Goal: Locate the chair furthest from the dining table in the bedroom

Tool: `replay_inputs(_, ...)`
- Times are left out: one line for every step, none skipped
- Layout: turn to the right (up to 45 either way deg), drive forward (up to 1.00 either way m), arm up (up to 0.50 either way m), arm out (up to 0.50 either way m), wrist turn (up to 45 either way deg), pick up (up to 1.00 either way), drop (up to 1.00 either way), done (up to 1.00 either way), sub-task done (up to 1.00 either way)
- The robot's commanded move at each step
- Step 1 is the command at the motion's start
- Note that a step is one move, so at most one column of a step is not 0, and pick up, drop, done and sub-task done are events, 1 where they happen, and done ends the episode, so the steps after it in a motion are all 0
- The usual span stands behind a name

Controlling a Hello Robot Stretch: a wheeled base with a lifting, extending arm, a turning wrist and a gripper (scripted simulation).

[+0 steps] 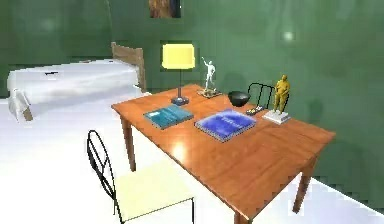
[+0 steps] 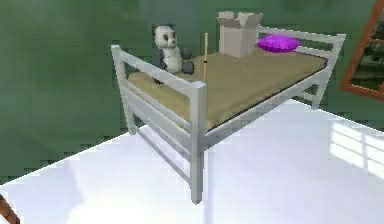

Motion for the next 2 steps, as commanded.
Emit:
replay_inputs(45.0,0.00,0.00,0.00,0.0,0.00,0.00,0.00,0.00)
replay_inputs(21.0,0.00,0.00,0.00,0.0,0.00,0.00,0.00,0.00)
